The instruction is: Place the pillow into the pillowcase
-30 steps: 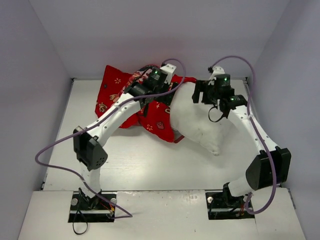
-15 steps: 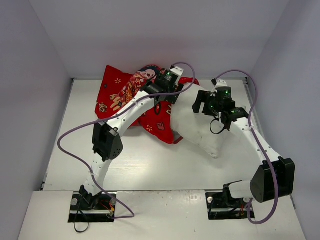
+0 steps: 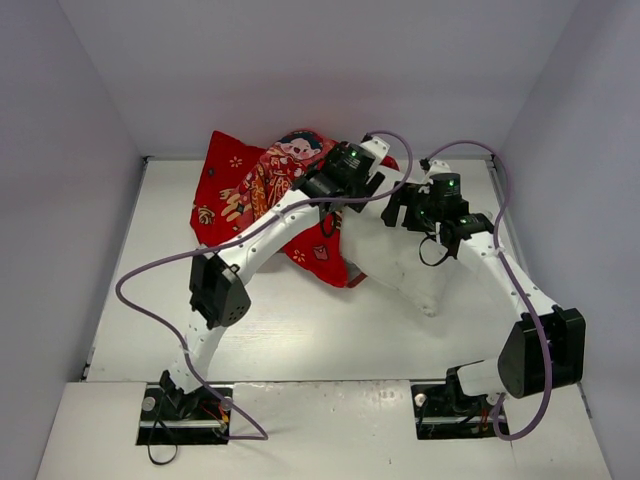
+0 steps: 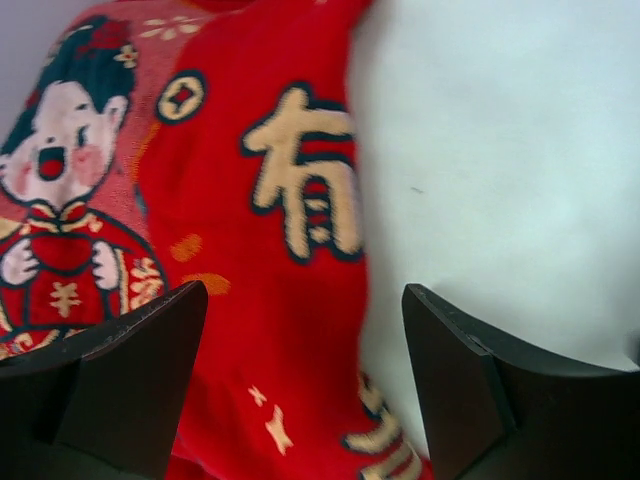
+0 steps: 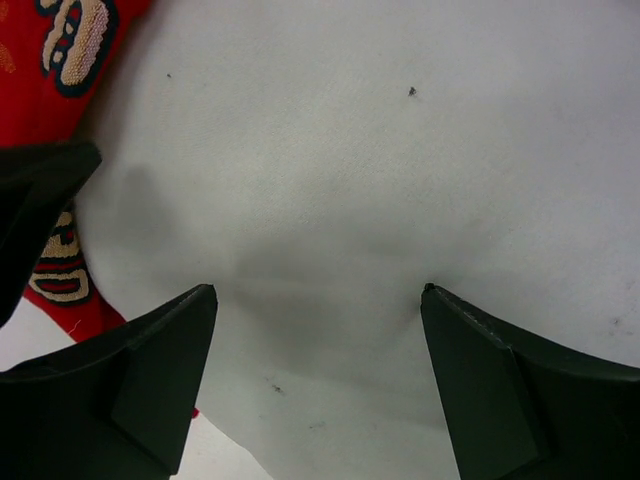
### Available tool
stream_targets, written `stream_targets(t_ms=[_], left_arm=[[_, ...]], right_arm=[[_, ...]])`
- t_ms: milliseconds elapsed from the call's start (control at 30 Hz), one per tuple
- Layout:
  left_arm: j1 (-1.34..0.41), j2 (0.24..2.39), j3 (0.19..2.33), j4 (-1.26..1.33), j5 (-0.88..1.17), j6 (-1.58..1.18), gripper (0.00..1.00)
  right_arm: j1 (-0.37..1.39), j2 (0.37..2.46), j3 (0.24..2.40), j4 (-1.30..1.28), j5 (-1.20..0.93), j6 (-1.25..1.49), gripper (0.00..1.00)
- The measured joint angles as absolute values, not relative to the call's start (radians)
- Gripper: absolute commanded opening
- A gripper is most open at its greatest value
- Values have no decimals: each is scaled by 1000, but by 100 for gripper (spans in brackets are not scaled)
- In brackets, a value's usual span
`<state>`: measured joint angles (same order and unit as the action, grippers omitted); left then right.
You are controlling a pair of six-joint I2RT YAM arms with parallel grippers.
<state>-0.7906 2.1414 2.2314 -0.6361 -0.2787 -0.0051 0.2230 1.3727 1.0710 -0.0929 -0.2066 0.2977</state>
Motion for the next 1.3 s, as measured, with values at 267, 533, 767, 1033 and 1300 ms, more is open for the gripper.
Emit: stream_targets(t_ms=[267, 533, 767, 1033, 1300], left_arm=[[-734, 2276, 2316, -627, -387, 19, 74], [-720, 2277, 2305, -622, -382, 10, 0], [-715, 2153, 2186, -621, -215, -36, 0], [-713, 1946, 2109, -631, 149, -220, 0], [-649, 1844, 1975, -611, 298, -348, 0]], right_arm=[[222, 1376, 1071, -72, -243, 294, 79], [222, 1410, 1071, -44, -281, 287, 55], [264, 1502, 1106, 19, -339, 264, 0], [327, 1690, 1138, 221, -486, 351, 0], [342, 1706, 1172, 288, -505, 379, 34]])
